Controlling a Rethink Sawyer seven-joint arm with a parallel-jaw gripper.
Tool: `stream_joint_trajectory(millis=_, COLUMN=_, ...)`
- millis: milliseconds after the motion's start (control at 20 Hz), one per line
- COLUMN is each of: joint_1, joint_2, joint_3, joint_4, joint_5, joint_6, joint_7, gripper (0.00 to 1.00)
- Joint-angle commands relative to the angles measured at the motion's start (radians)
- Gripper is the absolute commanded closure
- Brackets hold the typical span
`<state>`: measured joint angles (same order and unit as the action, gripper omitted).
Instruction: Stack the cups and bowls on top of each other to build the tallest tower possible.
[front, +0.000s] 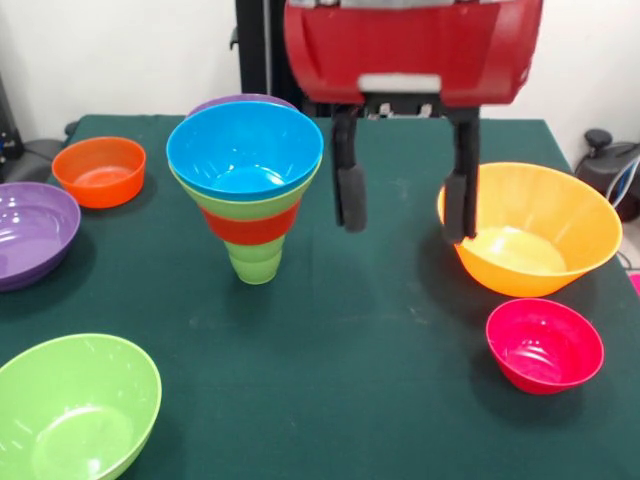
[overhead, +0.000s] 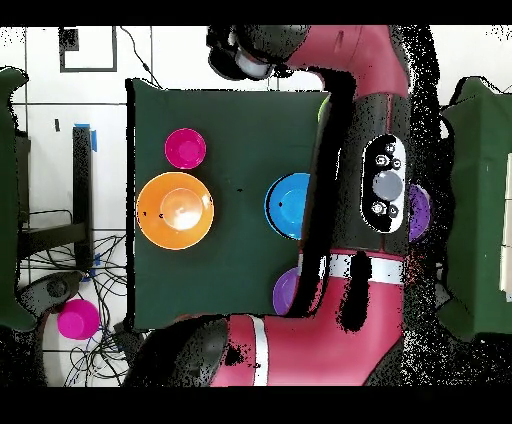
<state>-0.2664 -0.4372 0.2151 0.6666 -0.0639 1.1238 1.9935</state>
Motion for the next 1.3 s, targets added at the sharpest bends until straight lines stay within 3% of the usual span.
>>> stream_joint_trajectory(millis=50, joint_1=-0.005, joint_2=0.051, joint_3=0.075, joint_4=-0.017, joint_5=-0.053, joint_6=0.053, joint_7=-0.218, gripper=0.0)
stream_joint_trajectory(millis=450, joint_1=0.005, joint_2=0.024, joint_3=0.057, joint_4=0.049, joint_5=-0.037, joint_6=0.008, joint_7=-0.163, gripper=0.0)
stream_joint_trajectory(millis=850, joint_1=0.007, joint_2=0.057, joint_3=0.066, joint_4=-0.012, joint_5=-0.043, joint_6=0.033, joint_7=-0.169, gripper=0.0)
stream_joint_trajectory(millis=1100, joint_1=0.004, joint_2=0.03, joint_3=0.061, joint_4=0.033, joint_5=-0.036, joint_6=0.013, joint_7=-0.174, gripper=0.0)
stream_joint_trajectory(millis=1300, joint_1=-0.003, joint_2=0.083, joint_3=0.084, joint_4=-0.058, joint_5=-0.053, joint_6=0.034, joint_7=-0.226, gripper=0.0)
